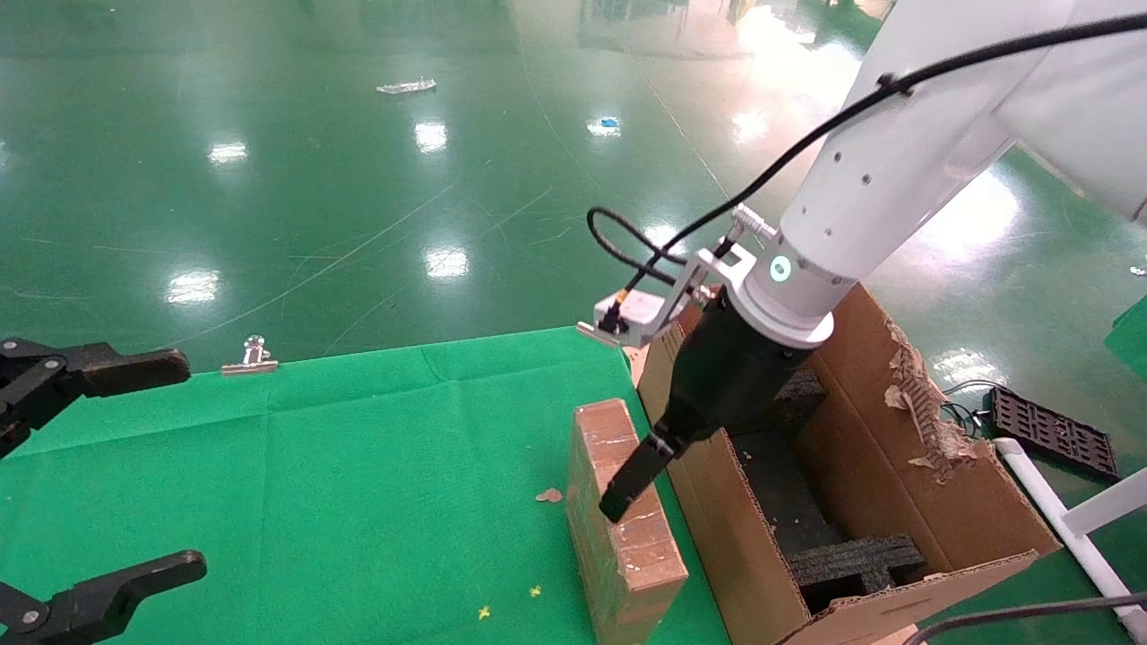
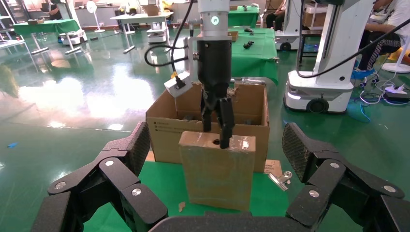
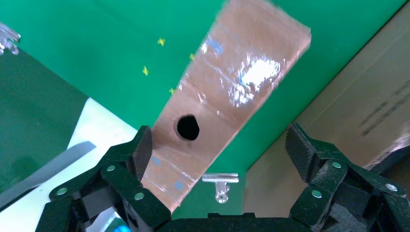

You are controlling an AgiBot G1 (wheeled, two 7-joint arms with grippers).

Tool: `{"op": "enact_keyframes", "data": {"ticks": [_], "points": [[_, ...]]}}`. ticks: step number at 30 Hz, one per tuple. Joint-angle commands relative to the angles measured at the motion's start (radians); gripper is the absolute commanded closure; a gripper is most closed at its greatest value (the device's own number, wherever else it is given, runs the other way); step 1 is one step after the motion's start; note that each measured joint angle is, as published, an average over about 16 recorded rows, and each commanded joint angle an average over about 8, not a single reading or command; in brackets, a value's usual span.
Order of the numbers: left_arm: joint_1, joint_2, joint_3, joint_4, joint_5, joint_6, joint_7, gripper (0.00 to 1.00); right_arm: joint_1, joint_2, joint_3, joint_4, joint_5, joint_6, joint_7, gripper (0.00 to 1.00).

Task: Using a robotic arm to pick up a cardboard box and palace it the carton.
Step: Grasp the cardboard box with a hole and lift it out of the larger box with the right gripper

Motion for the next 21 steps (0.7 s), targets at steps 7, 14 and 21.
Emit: {"op": "enact_keyframes", "data": {"ticks": [7, 14, 21], "points": [[0.0, 0.0, 0.0, 0.0, 0.0, 0.0, 0.0, 0.0, 0.001, -0.001, 0.004, 0.013, 0.007, 0.005, -0.001, 0.02], [0.0, 0.0, 0.001, 0.0, -0.001, 0.0, 0.0, 0.0, -0.034, -0.02, -0.012, 0.015, -0.008, 0.022, 0.013, 0.45], [0.0, -0.001, 0.001, 0.0, -0.001, -0.001, 0.001, 0.38, -0.052, -0.027, -0.025, 0.022, -0.024, 0.032, 0.024, 0.97]]}}
